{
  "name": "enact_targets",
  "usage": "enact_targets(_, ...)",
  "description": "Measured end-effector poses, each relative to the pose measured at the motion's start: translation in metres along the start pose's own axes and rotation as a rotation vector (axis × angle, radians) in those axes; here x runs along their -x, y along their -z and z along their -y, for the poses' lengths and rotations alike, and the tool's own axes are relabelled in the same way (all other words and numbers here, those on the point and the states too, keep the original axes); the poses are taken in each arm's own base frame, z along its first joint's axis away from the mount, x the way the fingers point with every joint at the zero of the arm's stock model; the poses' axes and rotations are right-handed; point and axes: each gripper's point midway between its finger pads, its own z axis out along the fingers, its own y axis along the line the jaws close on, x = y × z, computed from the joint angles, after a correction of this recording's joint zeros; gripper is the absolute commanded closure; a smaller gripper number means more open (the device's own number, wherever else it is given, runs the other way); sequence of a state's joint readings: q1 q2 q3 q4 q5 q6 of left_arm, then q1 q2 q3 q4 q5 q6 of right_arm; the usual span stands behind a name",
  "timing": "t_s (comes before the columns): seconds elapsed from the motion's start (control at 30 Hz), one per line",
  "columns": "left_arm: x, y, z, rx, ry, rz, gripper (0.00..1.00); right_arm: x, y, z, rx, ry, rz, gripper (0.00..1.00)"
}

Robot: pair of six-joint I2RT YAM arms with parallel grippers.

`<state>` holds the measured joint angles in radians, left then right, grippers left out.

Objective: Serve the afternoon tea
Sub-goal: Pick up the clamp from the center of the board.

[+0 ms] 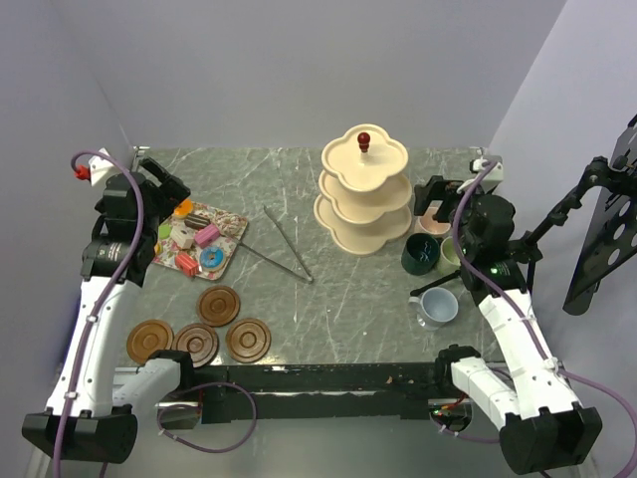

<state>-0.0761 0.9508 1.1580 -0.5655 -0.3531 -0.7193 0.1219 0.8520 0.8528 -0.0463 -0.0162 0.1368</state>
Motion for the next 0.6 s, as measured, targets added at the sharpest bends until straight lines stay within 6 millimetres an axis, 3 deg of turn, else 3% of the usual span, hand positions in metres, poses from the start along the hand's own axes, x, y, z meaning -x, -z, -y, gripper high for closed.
enact_targets(0.17,-0.002,-0.002,0.002,-0.004,-0.007,-0.015,0.0,-0.012,0.004,-0.026,0.072,0.026,-0.053,0.0)
enact_targets(0.47,-0.007,-0.001,0.01,-0.052,-0.029,-0.047,0.0,-0.042,0.03,-0.118,0.311,0.098,-0.137,0.0)
enact_targets(0.6,-0.012,-0.004,0.011,-0.053,-0.032,-0.066,0.0,-0.066,0.035,-0.149,0.396,0.205,-0.191,0.0)
